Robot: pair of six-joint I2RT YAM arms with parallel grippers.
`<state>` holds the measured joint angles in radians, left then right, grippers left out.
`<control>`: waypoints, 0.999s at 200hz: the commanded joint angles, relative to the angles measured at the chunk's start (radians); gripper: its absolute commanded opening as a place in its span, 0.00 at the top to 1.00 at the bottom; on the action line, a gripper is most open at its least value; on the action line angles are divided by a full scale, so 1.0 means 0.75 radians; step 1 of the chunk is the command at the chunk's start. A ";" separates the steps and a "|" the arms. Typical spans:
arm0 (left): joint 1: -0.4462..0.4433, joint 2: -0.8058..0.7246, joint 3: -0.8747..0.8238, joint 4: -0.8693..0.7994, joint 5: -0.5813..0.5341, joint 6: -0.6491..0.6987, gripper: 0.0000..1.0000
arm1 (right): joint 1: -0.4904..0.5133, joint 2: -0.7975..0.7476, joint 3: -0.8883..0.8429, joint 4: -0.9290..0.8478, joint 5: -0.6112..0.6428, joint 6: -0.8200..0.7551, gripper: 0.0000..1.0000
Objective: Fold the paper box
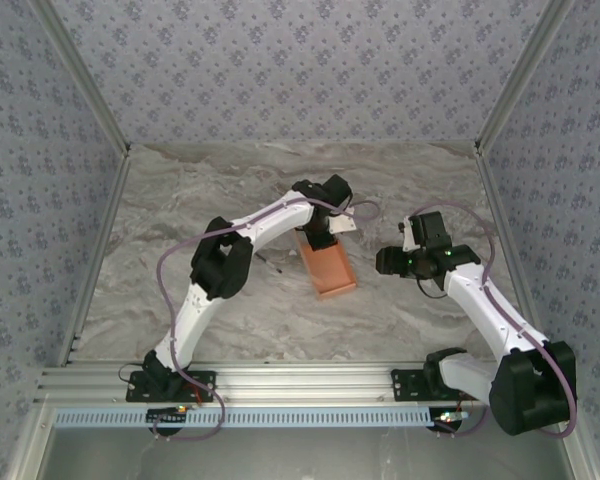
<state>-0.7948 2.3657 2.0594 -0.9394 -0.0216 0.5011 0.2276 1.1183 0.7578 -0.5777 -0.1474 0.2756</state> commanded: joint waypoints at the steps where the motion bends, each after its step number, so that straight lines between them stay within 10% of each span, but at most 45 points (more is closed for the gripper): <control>1: 0.003 0.002 -0.095 0.147 -0.083 0.074 0.98 | -0.011 -0.008 -0.012 -0.003 -0.018 -0.014 0.35; 200: -0.039 -0.111 -0.566 0.720 -0.206 0.480 0.91 | -0.045 -0.006 -0.025 0.009 -0.065 -0.014 0.35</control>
<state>-0.8215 2.2196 1.7306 -0.5304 -0.1066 0.7994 0.2020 1.1183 0.7483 -0.5709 -0.1738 0.2756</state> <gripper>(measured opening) 0.089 0.654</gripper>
